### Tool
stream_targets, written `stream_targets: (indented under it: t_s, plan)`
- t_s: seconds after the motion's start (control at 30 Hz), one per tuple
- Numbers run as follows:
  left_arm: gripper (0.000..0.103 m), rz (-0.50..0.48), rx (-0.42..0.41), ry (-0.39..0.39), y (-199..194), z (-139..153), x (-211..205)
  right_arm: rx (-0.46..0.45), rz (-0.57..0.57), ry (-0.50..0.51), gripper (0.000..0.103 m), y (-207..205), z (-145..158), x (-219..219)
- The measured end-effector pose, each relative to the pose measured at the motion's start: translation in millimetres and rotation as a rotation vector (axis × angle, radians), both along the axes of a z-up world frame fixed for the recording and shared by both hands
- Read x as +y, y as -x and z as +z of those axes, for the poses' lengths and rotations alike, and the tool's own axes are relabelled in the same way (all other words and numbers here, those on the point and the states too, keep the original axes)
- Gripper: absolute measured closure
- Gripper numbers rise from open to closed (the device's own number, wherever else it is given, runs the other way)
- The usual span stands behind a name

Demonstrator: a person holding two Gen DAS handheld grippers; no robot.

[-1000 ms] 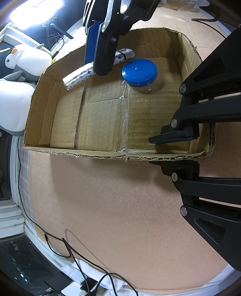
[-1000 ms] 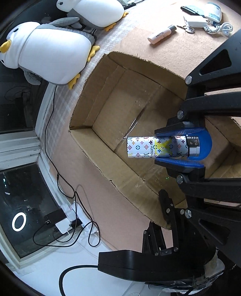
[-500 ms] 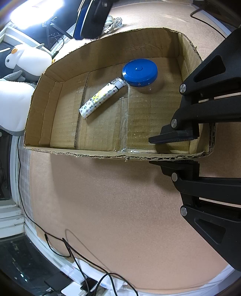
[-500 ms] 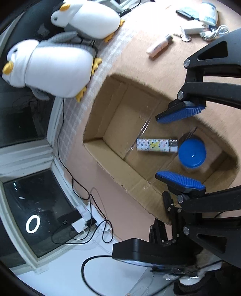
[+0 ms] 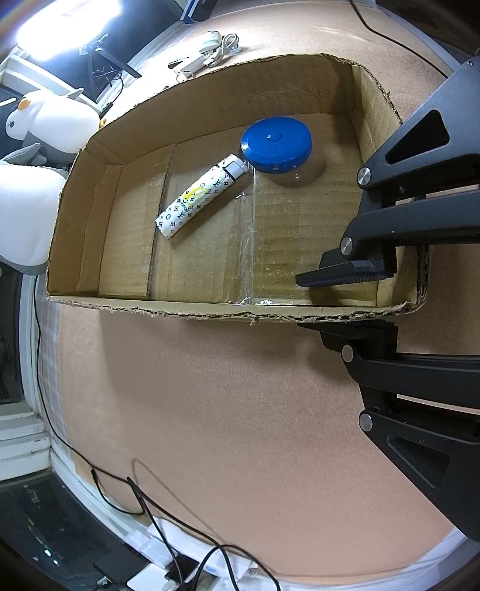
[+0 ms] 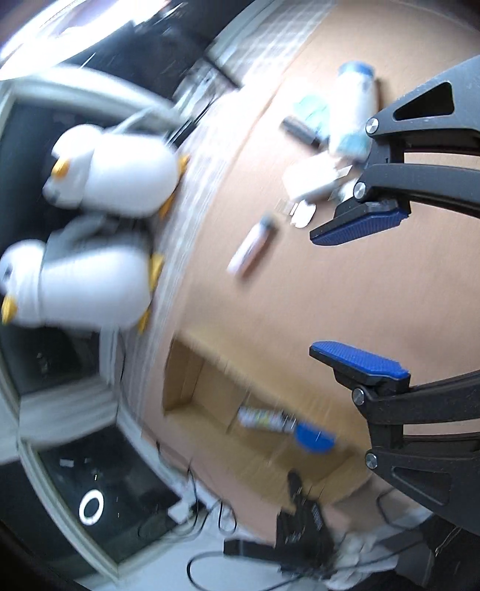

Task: Organize rigid objects
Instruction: 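Move the right gripper back and grasp the white USB cable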

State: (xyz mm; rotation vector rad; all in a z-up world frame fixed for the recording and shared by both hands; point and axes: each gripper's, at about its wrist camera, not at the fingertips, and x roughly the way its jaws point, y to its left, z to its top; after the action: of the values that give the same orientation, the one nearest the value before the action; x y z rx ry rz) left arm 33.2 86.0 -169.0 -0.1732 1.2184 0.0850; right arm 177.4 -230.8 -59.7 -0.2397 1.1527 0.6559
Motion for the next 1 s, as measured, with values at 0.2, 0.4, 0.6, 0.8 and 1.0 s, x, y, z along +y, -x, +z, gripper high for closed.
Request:
stream_targets:
  t_s: [0.2,0.4,0.6,0.8,1.0]
  plan:
    - [0.09,0.0,0.001,-0.002,-0.8,-0.2,-1.6,0.028,-0.046,0.126,0.054,-18.9,-33.1,-44.4]
    - [0.09,0.0,0.0,-0.002,-0.8,-0.2,-1.5,0.053,-0.033,0.179,0.058,-27.1,-55.8,-54.8]
    - [0.09,-0.001,0.001,-0.002,-0.9,-0.2,-1.6,0.087,-0.013,0.206,0.064,-30.4,-74.5,-50.3]
    - [0.09,-0.002,0.001,-0.003,-1.2,-0.2,-2.2,0.095,0.001,0.212,0.069,-31.9,-80.5,-45.4]
    - [0.09,-0.001,0.0,-0.002,-1.3,-0.2,-2.0,0.112,0.048,0.235,0.073,-25.6,-85.5,-35.6]
